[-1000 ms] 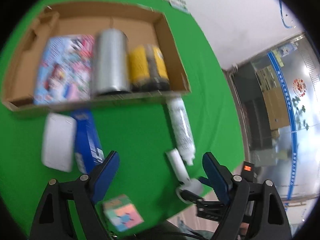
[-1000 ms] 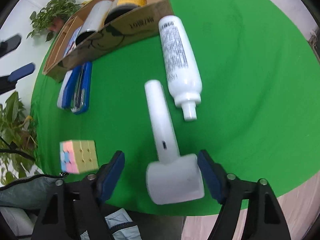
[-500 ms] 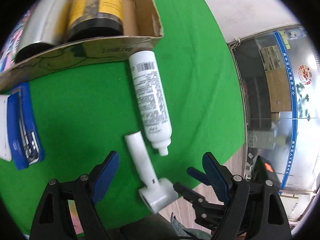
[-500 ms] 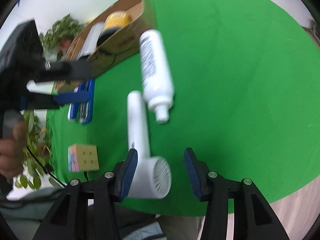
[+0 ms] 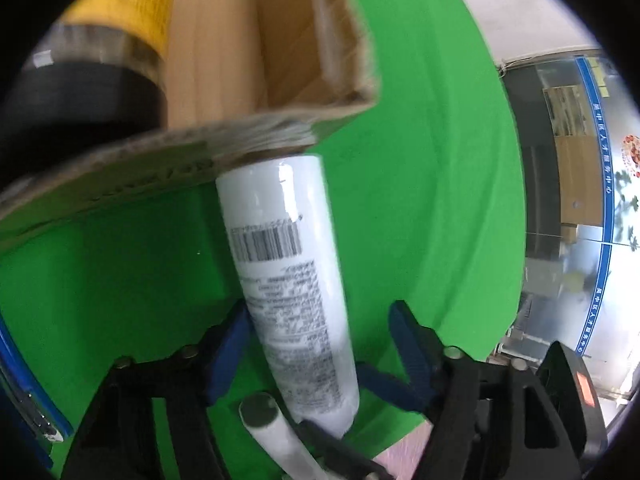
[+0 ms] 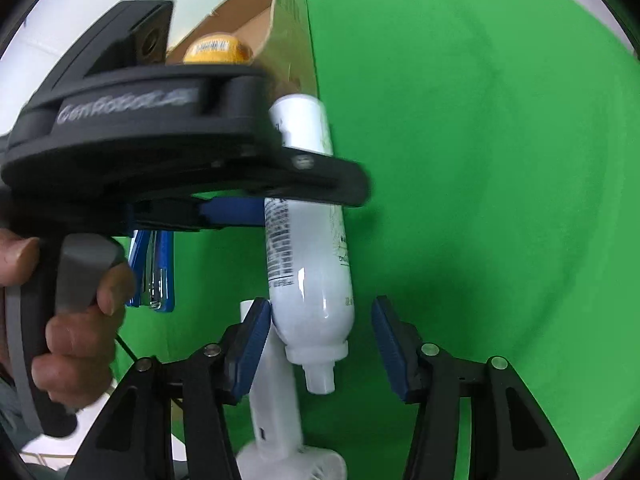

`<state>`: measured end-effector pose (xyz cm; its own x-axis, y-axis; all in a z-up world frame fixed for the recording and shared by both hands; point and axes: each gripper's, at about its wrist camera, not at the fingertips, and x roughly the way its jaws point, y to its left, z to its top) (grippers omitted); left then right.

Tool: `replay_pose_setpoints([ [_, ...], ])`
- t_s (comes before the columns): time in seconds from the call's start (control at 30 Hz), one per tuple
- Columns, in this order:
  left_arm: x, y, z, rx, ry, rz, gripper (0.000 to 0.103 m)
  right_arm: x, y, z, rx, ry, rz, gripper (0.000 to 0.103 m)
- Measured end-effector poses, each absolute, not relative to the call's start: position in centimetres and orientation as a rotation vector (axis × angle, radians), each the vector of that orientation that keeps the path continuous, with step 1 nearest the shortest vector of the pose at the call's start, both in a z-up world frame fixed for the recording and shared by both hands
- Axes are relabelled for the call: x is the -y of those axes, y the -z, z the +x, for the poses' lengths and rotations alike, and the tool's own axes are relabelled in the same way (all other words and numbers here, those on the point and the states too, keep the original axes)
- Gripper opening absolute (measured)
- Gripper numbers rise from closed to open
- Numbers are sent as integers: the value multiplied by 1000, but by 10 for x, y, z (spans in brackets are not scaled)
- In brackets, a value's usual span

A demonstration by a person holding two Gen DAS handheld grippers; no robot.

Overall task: Organize rigid objects
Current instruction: 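Move the right tool to the white bottle and grasp it, then carry the white bottle into the box beside the jar, release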

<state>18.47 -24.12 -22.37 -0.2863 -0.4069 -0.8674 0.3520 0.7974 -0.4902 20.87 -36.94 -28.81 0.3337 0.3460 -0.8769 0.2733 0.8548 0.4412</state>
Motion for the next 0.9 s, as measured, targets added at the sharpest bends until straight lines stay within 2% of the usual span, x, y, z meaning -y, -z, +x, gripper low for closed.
replay_pose_setpoints([
  [0.07, 239, 223, 185, -1703, 755, -54, 65, 360, 291, 214, -1276, -47, 541, 43],
  [0.13, 236, 222, 186, -1704, 750, -4, 49, 354, 288, 218, -1289, -43, 494, 42],
  [0.17, 232, 222, 186, -1706, 753, 16, 45, 354, 287, 221, -1306, -44, 486, 42],
  [0.37, 208, 196, 188, -1747, 798, -150, 46, 346, 242, 222, -1300, -50, 372, 42],
  [0.57, 206, 94, 183, -1510, 924, -108, 45, 351, 161, 226, -1165, -26, 336, 42],
  [0.77, 193, 35, 248, -1313, 914, -128, 45, 357, 108, 301, -1016, -43, 312, 42],
  [0.9, 184, 38, 304, -1301, 889, -171, 45, 350, 97, 362, -964, -70, 295, 42],
])
